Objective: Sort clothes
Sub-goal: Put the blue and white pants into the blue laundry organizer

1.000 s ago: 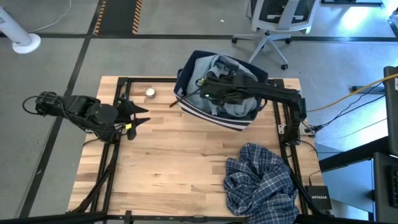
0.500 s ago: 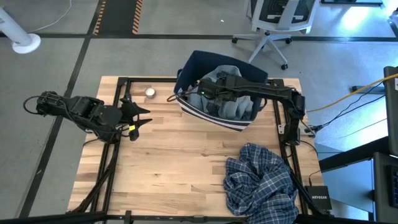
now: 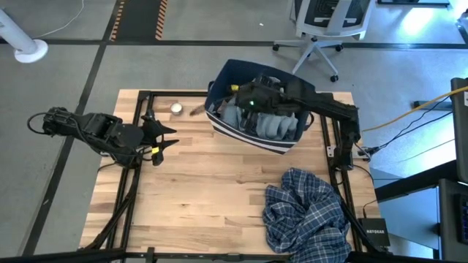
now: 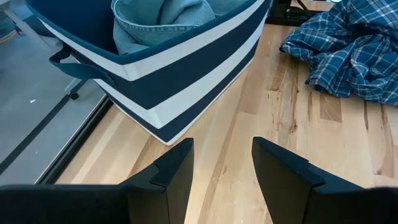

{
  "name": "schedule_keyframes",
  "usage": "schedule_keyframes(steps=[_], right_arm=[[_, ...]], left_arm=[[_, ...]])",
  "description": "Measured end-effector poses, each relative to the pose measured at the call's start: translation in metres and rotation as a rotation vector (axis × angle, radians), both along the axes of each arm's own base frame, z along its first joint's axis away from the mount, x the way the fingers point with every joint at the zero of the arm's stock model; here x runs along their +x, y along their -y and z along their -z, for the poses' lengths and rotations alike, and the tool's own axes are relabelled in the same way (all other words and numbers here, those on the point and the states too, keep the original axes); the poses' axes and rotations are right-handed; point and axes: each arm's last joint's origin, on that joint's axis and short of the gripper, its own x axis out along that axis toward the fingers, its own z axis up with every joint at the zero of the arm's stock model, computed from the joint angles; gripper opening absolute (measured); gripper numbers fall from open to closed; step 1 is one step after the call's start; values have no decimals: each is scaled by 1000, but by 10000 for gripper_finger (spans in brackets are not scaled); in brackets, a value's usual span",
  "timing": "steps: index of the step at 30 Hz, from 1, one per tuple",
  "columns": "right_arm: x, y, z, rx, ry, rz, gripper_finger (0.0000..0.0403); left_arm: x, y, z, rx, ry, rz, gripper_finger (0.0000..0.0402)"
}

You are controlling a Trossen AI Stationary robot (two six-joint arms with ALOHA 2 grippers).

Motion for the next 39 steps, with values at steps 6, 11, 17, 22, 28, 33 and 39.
schedule_keyframes(steps=[6, 11, 17, 22, 28, 33, 39], right_arm=[[0, -73, -4, 67, 7, -264, 237], [-11, -143, 0, 110, -1, -425, 237], [-37, -218, 23, 202, -73, -479, 237], [-61, -262, 54, 260, -157, -451, 237], [-86, -293, 94, 346, -291, -367, 237], [-105, -307, 125, 473, -450, -256, 237], [-124, -315, 155, 502, -601, -190, 237]], left_arm=[[0, 0, 0, 0, 0, 0, 158], [0, 0, 0, -2, 1, -1, 158], [0, 0, 0, -31, 13, -18, 158], [0, 0, 0, -33, 14, -20, 158], [0, 0, 0, -34, 14, -20, 158], [0, 0, 0, -33, 15, -19, 158], [0, 0, 0, -31, 14, -18, 158]])
